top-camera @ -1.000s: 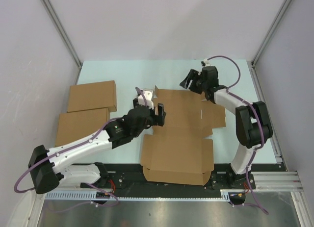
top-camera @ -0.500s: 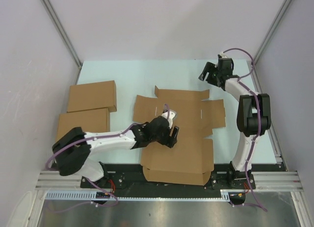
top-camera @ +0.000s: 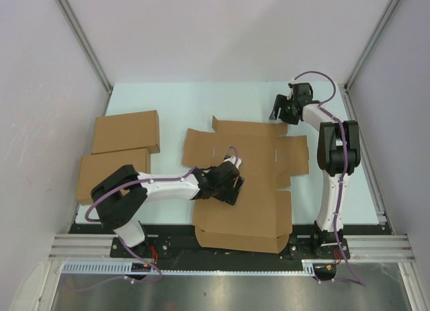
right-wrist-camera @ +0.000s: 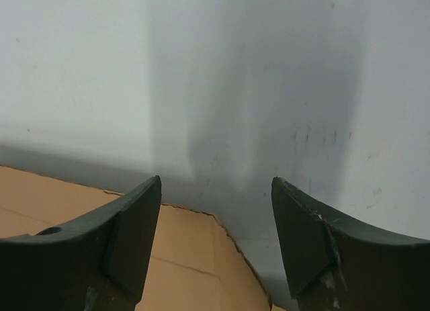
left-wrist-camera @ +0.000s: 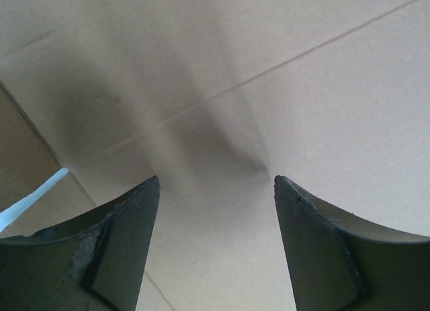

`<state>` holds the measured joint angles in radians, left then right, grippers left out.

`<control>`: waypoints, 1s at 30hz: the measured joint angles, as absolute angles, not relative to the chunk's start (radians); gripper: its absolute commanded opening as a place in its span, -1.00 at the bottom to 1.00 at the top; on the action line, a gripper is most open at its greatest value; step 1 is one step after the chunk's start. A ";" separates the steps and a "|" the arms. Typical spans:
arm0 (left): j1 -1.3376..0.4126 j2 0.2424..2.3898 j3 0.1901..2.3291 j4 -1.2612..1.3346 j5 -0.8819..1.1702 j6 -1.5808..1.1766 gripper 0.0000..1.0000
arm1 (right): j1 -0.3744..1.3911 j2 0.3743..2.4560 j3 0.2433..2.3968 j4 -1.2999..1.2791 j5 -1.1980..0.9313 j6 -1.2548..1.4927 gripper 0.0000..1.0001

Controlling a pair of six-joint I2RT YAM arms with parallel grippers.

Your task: Fold the paper box

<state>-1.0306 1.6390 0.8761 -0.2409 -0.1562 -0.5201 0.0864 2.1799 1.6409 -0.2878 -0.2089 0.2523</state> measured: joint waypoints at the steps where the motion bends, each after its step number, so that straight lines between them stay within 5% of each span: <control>1: -1.025 1.644 0.884 -0.248 -0.156 -0.523 0.53 | 0.085 2.180 1.624 -0.286 -0.214 0.253 0.35; 11: -0.852 1.691 0.943 -0.270 -0.179 -0.522 0.52 | 0.065 2.077 1.399 -0.194 -0.271 0.318 -0.27; 13: -0.820 1.704 0.964 -0.296 -0.201 -0.515 0.53 | 0.064 2.053 1.364 -0.194 -0.275 0.332 -0.11; 14: -0.807 1.711 0.975 -0.309 -0.211 -0.511 0.53 | 0.064 2.041 1.347 -0.194 -0.275 0.340 0.24; 17: -0.778 1.723 1.007 -0.345 -0.240 -0.494 0.54 | 0.070 1.995 1.317 -0.208 -0.266 0.363 0.62; 21: -0.761 1.697 1.019 -0.374 -0.269 -0.478 0.56 | 0.081 1.916 1.304 -0.219 -0.180 0.374 0.77; 30: -0.762 1.477 0.967 -0.269 -0.220 -0.505 0.51 | 0.152 1.903 1.514 -0.109 -0.187 0.332 0.67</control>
<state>-0.7616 1.4769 0.9672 -0.2691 -0.2195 -0.5045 0.1516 1.9034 1.5143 -0.1093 -0.1875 0.3321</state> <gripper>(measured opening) 0.769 0.839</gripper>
